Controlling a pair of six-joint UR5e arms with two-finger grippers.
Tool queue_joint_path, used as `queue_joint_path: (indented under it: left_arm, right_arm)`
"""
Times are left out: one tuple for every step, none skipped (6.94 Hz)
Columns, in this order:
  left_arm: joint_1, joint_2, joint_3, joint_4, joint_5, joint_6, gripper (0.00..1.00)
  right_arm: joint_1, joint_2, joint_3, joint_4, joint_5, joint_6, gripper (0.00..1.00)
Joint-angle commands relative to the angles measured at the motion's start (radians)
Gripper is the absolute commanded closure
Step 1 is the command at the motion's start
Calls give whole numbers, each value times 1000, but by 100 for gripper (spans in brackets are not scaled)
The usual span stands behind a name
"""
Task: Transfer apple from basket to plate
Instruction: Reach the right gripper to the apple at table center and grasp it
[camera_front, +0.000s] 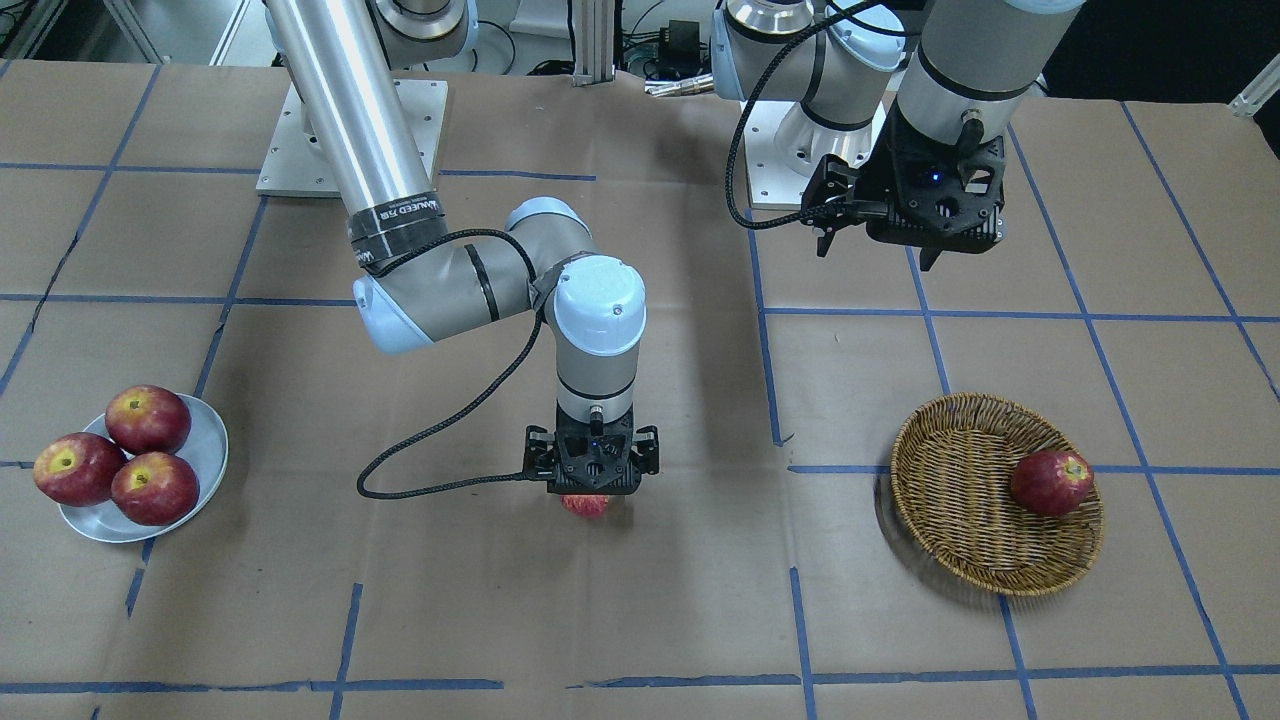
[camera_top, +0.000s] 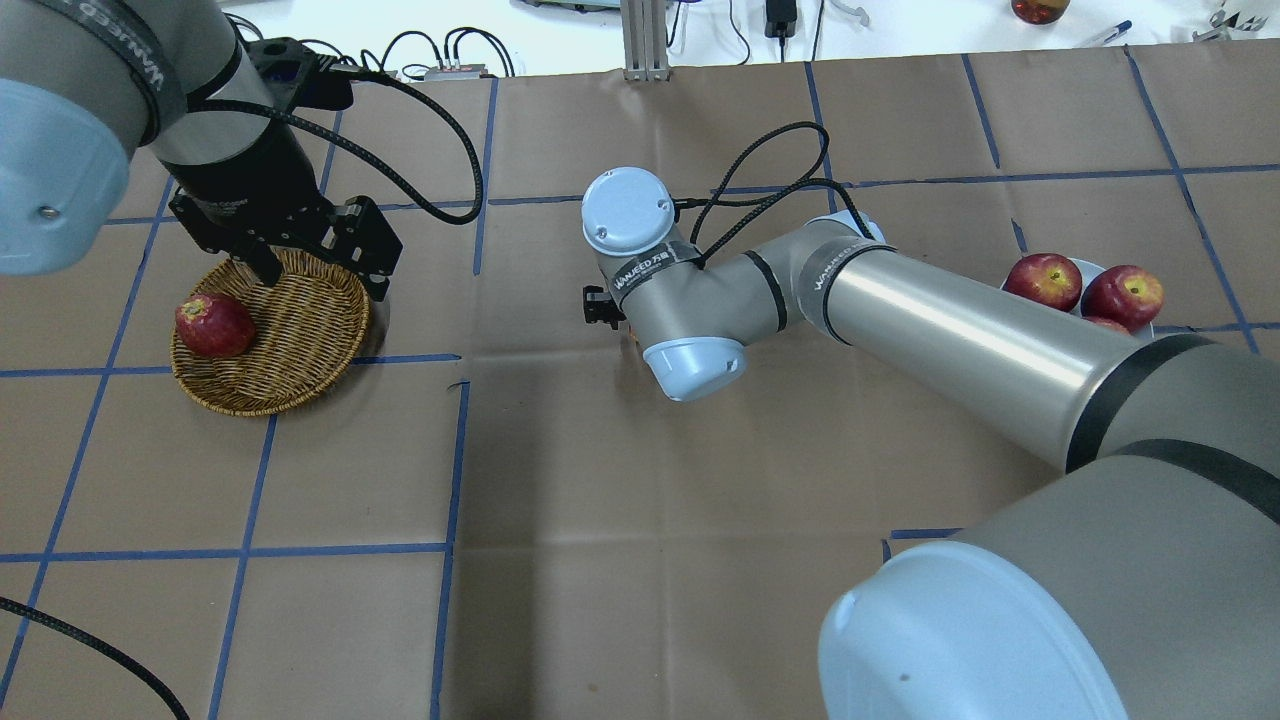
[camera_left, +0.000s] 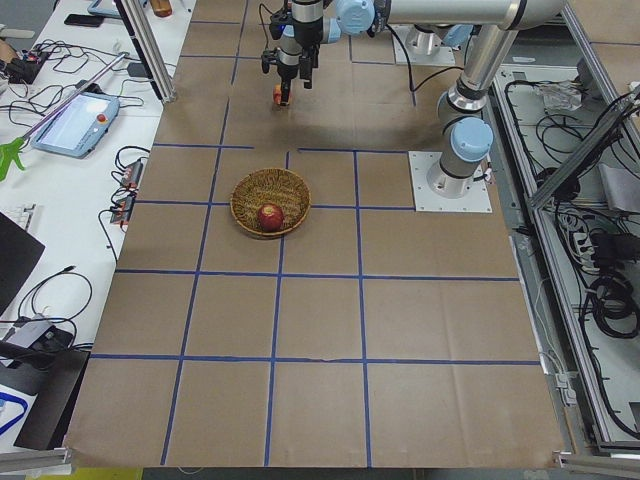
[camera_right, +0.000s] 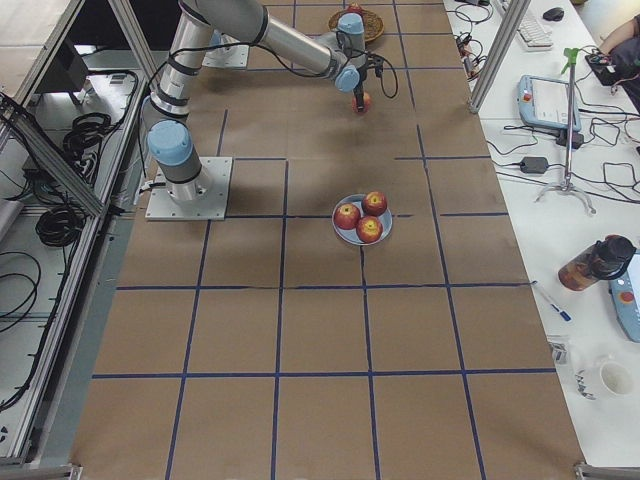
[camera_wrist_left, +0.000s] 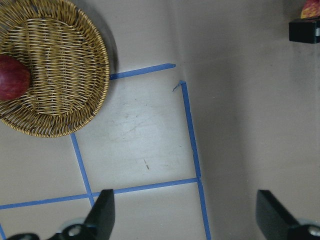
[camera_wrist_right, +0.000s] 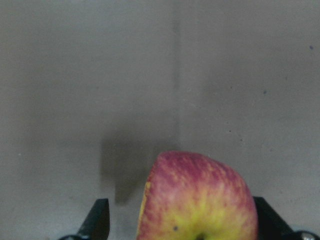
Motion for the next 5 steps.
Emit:
queue_joint_path:
  left_arm:
    - [0, 0, 1, 0, -1, 0, 1]
    - [0, 0, 1, 0, -1, 0, 1]
    - [0, 0, 1, 0, -1, 0, 1]
    - [0, 2, 1, -2, -1, 0, 1]
    - [-2, 2, 1, -2, -1, 0, 1]
  right_arm:
    - [0, -1, 5, -5, -1, 0, 26]
    - [-2, -8, 5, 2, -1, 0, 35]
    - [-3, -16, -2, 2, 0, 1, 42]
    - [-5, -47, -7, 28, 5, 2, 46]
    - [-21, -108, -16, 108, 8, 2, 46]
